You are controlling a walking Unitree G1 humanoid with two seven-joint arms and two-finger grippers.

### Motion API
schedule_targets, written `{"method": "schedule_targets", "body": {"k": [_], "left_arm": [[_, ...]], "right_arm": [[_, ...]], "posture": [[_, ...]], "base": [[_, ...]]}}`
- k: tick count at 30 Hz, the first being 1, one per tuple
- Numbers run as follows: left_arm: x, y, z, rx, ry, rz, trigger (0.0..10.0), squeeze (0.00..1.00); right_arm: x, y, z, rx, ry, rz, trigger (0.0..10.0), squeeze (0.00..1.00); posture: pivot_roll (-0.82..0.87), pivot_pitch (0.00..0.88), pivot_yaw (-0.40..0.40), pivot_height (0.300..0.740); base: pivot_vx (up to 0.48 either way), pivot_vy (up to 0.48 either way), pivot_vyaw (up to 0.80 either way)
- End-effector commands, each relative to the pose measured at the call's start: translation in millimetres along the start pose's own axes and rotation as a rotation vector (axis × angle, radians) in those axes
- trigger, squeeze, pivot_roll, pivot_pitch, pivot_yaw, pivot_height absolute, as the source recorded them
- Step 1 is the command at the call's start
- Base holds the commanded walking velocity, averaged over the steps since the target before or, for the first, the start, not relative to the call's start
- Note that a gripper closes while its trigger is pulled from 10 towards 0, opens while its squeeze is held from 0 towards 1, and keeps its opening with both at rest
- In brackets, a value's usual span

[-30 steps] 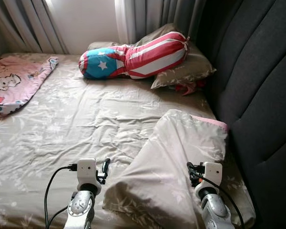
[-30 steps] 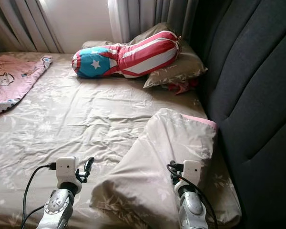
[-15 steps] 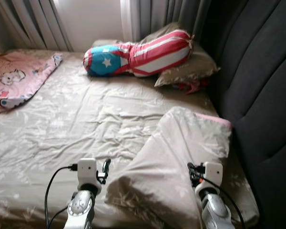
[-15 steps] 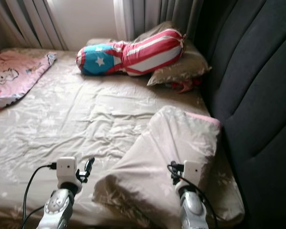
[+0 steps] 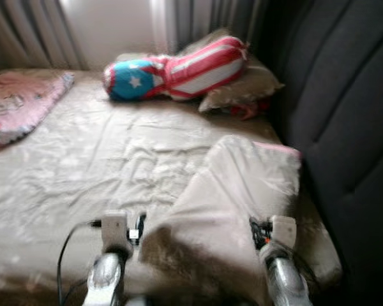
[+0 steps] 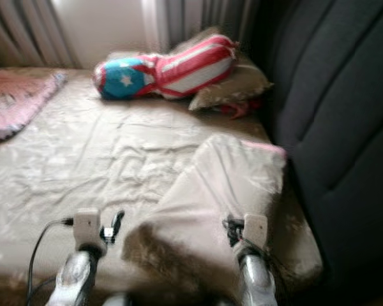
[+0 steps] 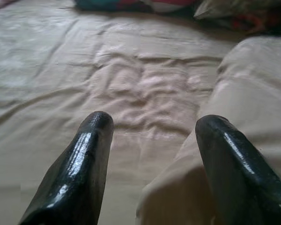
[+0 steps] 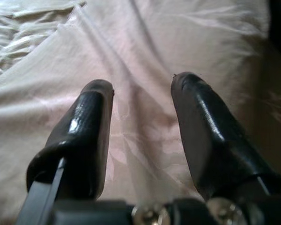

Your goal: Clean up the room

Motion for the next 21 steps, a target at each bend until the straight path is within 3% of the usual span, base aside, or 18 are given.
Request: {"method": "schedule_targets", "body": {"k": [1, 21], "left_arm": [[-3.2, -0.6, 1.2, -0.003, 0.017, -0.002, 10.0, 0.0], [-2.9, -0.3, 1.3, -0.019, 0.023, -0.003, 10.0, 0.0]], "right_arm": [[-0.5, -0.3, 0.1, -0.003, 0.004, -0.001, 10.0, 0.0], [3.3, -3.9, -4.0, -0.024, 0.012, -0.012, 10.0, 0.0]], "posture": [[0.0, 0.047, -0.057, 0.645], [0.0, 0.049, -0.053, 0.645]], "base": [[0.0, 0.0, 0.0], [0.0, 0.0, 0.0]]}}
Point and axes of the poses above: a point about 5 cm out from each wrist's last joint towards the gripper, its own z axis pointing back from the gripper into the wrist, its own x axis along the axis of the wrist's last joint, y = z × x, the point moved 2 cm from there along -z, pointing out of the wrist towards the gripper, and after that the axes turned 6 degrees about z, right-handed, at the moved point
